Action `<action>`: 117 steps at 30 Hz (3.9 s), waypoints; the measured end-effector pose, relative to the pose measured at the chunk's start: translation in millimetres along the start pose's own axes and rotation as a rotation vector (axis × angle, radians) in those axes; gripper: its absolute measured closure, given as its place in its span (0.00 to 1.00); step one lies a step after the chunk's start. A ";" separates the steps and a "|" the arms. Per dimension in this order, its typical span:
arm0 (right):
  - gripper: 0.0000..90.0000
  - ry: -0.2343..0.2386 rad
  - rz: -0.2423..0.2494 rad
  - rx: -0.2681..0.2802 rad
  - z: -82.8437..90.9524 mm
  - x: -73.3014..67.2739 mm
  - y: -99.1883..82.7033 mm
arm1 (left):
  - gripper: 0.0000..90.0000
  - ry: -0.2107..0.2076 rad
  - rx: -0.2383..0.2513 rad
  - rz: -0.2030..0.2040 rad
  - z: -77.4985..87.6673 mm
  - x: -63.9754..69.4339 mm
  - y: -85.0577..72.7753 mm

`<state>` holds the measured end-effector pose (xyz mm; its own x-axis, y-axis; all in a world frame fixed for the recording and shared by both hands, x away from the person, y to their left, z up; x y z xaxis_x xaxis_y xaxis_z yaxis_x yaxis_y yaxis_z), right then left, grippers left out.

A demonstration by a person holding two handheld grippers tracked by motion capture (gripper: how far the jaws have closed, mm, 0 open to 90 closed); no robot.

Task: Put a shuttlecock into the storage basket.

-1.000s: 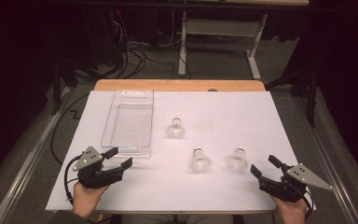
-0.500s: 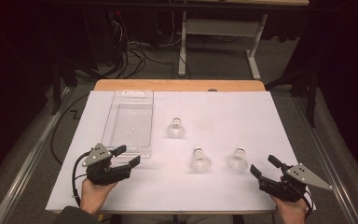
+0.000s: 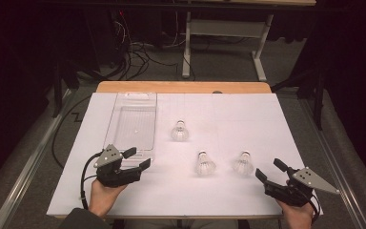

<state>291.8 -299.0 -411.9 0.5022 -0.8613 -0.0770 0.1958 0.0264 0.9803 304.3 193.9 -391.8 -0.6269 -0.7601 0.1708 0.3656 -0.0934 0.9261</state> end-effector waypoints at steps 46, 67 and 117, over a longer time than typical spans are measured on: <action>0.22 0.029 0.000 -0.001 -4.1 -2.3 -0.4 | 0.40 -0.045 -0.106 -0.035 -47.9 13.0 34.2; 0.22 0.054 0.013 -0.005 -6.6 -4.4 -0.1 | 0.38 -0.024 -0.231 -0.062 -68.7 19.9 56.8; 0.22 0.072 0.028 -0.013 -7.4 -6.1 -0.6 | 0.37 -0.010 -0.658 -0.118 -138.9 11.3 92.9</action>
<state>294.8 -290.1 -413.4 0.5665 -0.8217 -0.0627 0.1916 0.0573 0.9798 426.8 87.3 -350.6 -0.6936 -0.7150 0.0871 0.6359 -0.5510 0.5405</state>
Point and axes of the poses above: each handheld gripper's, and its own axes: z roughly backward along the jaws, y roughly out of its top, x roughly to its right, the point moved 1 cm from there along -z, roughly forward along the jaws, and after that the axes turned 7 degrees about x, right-handed, at the moved point
